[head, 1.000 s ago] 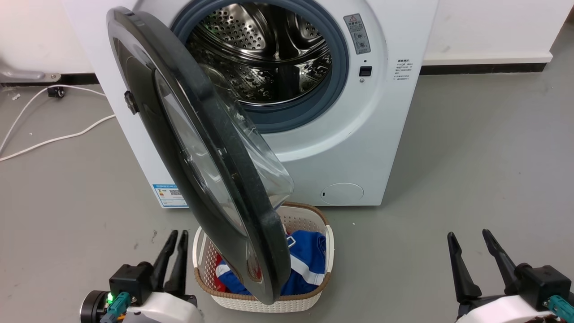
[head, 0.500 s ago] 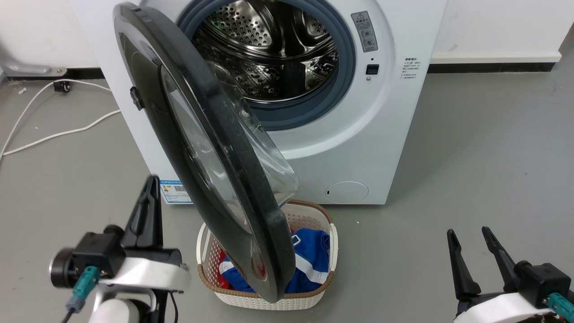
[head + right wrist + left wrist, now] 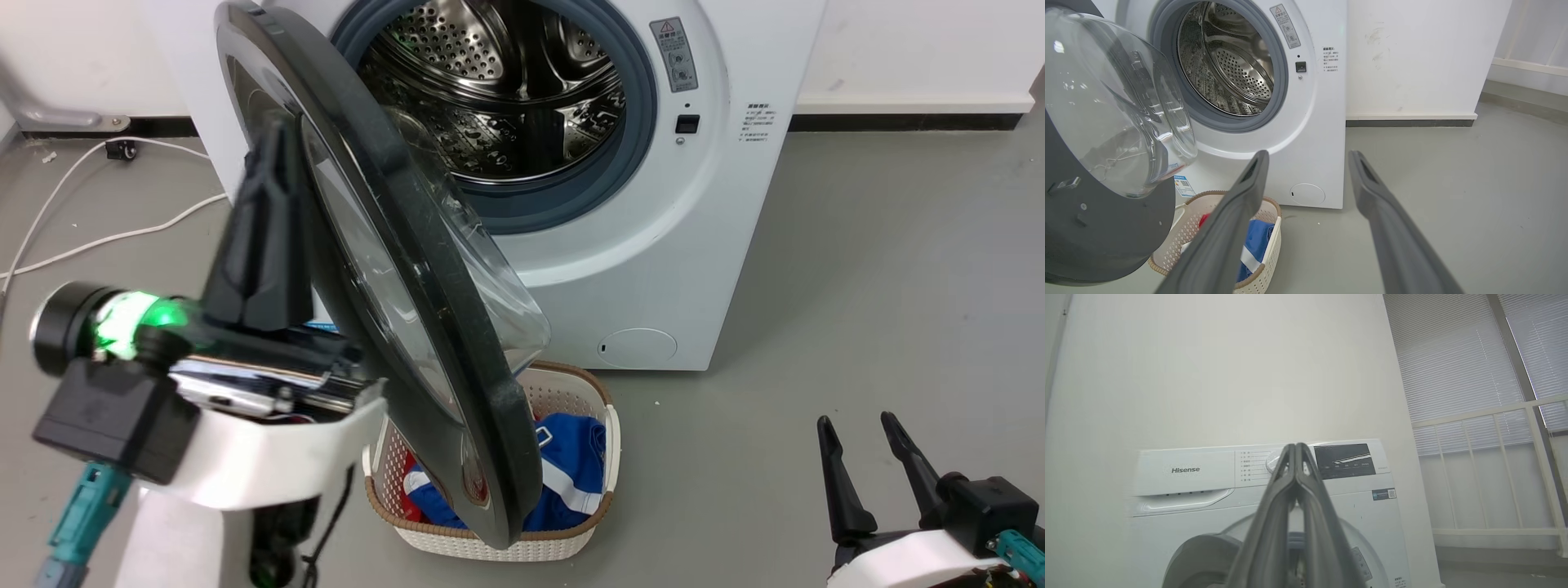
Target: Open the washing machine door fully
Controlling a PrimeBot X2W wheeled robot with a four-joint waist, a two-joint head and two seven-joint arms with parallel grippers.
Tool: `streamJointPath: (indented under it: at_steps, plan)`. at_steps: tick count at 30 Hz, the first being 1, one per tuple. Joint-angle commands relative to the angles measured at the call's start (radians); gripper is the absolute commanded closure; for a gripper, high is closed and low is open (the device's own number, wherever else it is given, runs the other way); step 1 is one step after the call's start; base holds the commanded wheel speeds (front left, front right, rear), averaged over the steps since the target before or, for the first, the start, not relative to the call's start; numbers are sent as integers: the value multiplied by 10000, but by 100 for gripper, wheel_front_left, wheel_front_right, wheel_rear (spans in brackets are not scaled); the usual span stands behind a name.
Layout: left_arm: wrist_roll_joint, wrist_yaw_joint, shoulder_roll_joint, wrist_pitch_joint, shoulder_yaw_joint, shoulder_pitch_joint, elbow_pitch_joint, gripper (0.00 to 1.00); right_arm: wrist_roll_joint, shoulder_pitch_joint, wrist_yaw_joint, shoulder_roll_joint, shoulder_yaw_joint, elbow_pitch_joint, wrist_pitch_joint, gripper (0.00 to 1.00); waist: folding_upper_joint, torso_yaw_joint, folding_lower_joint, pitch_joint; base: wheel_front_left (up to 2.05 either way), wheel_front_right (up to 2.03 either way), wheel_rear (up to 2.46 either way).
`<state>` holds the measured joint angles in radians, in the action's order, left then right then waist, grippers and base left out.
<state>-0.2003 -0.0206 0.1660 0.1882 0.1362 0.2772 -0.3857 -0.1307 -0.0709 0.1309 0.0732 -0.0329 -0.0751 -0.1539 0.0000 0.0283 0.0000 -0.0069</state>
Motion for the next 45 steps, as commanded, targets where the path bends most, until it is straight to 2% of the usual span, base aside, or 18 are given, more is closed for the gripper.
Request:
streamJointPath:
  at_steps: [1,6,12,20,27,31,45]
  plan:
    - [10,-147,-94,-246,319,193,-269,100,72,189,-2,-42,-22,-46,-15,0,0,-24,0,8,0,0,0]
    - [-192,-488,-321,-1090,1486,127,-602,100,57,174,-2,-60,-13,-123,-40,0,0,-108,0,30,0,0,0]
    - [-478,-703,-347,-2048,2573,-268,-701,100,71,111,-1,-78,-54,-173,-48,0,0,-136,0,46,0,0,0]
    - [-1240,-942,-72,-3594,4337,-1274,-417,100,136,1,-2,-97,-165,-174,-43,0,0,-44,0,10,0,0,0]
    - [-1877,-1013,228,-4587,5582,-2186,504,100,61,8,-2,-102,-113,-222,3,0,0,-39,0,-20,0,0,0]
    - [-1884,-860,315,-4627,5601,-2415,1230,100,26,15,-2,-109,-112,-265,10,0,0,-39,0,7,0,0,0]
    - [-1462,117,29,-3005,4336,-1569,3373,100,-83,162,-2,-148,-47,-426,30,0,0,-113,0,87,0,0,0]
